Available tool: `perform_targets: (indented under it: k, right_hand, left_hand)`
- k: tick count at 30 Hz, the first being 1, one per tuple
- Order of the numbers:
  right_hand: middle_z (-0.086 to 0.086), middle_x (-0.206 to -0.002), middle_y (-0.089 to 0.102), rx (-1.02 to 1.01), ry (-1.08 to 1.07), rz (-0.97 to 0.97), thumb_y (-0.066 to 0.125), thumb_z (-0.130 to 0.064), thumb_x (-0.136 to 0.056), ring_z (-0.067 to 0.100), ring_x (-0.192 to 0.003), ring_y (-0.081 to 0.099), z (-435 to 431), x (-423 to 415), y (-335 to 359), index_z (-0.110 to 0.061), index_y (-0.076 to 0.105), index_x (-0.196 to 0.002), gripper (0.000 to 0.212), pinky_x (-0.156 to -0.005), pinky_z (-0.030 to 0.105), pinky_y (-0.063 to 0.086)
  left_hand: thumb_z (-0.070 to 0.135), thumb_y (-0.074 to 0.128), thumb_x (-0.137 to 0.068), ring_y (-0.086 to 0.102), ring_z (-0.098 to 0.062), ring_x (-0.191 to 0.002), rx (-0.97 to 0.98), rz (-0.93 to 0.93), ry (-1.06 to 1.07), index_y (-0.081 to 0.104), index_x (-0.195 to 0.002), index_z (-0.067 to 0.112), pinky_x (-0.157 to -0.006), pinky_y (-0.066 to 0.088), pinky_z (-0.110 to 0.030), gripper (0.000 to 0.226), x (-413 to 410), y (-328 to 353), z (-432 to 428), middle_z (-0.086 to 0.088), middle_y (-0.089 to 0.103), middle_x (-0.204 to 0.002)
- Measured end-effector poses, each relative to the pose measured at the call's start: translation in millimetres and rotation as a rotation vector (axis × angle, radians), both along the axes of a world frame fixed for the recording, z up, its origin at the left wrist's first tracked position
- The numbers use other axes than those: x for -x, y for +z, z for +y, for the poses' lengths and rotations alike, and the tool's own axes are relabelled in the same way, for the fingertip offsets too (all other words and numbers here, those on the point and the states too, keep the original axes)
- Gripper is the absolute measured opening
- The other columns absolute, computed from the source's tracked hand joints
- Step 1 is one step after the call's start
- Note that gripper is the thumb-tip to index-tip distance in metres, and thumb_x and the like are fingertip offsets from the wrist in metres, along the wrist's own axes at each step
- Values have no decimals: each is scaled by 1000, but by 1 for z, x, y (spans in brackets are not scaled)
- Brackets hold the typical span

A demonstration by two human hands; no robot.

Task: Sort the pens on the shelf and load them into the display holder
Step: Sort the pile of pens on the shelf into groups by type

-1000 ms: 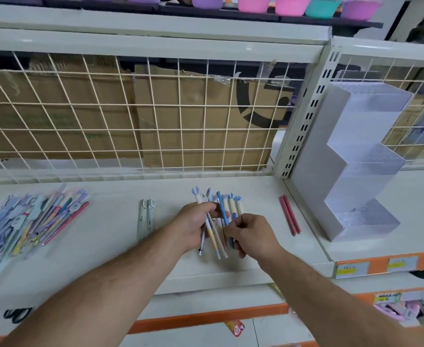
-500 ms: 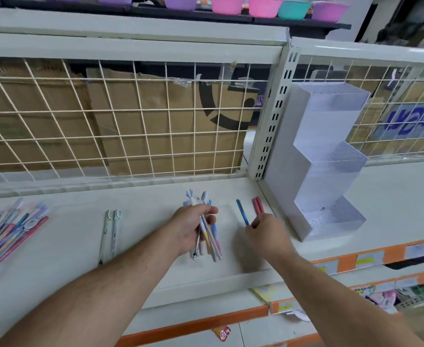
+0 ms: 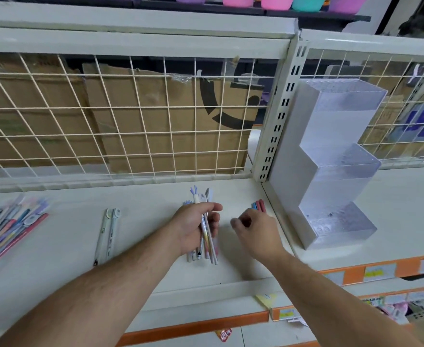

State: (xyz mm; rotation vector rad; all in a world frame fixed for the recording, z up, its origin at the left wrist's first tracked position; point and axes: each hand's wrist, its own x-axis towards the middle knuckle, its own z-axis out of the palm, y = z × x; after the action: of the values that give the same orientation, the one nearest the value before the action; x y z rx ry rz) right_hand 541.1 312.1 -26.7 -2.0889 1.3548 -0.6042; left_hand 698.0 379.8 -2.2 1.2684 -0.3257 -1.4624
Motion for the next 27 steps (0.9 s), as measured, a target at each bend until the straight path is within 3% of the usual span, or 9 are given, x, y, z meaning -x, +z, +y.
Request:
perform_targets:
  k: [2,4,7,11,15,21,24,27]
  right_hand:
    - [-13,-56,59,-154,69,-170,70,-34,-89,2,-52,52,11,-11,8,-20,62,-68,26,-49,11,35]
    - [-10,-57,60,-304,154,-269,74,-36,-87,4,-49,51,22,-19,16,-14,65,-70,29,-51,19,41]
    - [-1,-57,65,-423,276,-334,78,-23,-85,14,-46,58,37,-31,23,-12,67,-70,22,-48,24,47]
    - [-4,-53,63,-408,301,-259,71,-13,-89,8,-41,54,52,-47,23,-12,66,-73,17,-46,22,43]
    - [1,-57,64,-468,256,-317,70,-11,-89,16,-37,54,68,-64,22,-8,65,-84,8,-40,25,44]
    - [5,-70,68,-378,285,-205,85,-23,-78,13,-45,59,95,-90,16,-19,57,-84,29,-42,25,46]
    - [1,-69,67,-340,247,-171,77,-22,-86,11,-43,60,101,-98,13,-19,59,-85,18,-42,29,51]
    - [6,-62,68,-393,188,-187,70,-18,-89,19,-44,62,104,-102,12,-11,63,-87,10,-44,35,56]
  left_hand:
    - [13,50,-97,56,-19,-62,22,25,22,65,-95,6,-59,46,-31,17,-3,1,2,-7,62,-71]
    - [13,48,-98,64,-22,-67,41,44,32,65,-90,7,-62,51,-32,20,-7,3,5,-8,68,-79]
    - [13,48,-99,71,-27,-79,56,145,51,64,-87,7,-71,57,-37,21,-13,6,13,-12,73,-93]
    - [13,47,-99,72,-27,-81,69,185,61,62,-90,6,-74,58,-36,18,-24,7,27,-17,73,-100]
    - [13,47,-98,72,-26,-71,58,186,58,62,-83,5,-63,58,-32,23,-39,4,46,-15,73,-85]
    - [30,53,-101,61,-23,-57,-75,-1,98,62,-82,2,-54,50,-28,35,-56,-4,66,-8,59,-62]
    - [27,53,-99,60,-22,-63,-63,59,89,60,-91,2,-61,50,-29,27,-60,-5,75,-9,59,-70]
    - [22,44,-93,61,-29,-71,-15,140,69,60,-93,4,-68,51,-34,24,-64,-3,83,-17,62,-82]
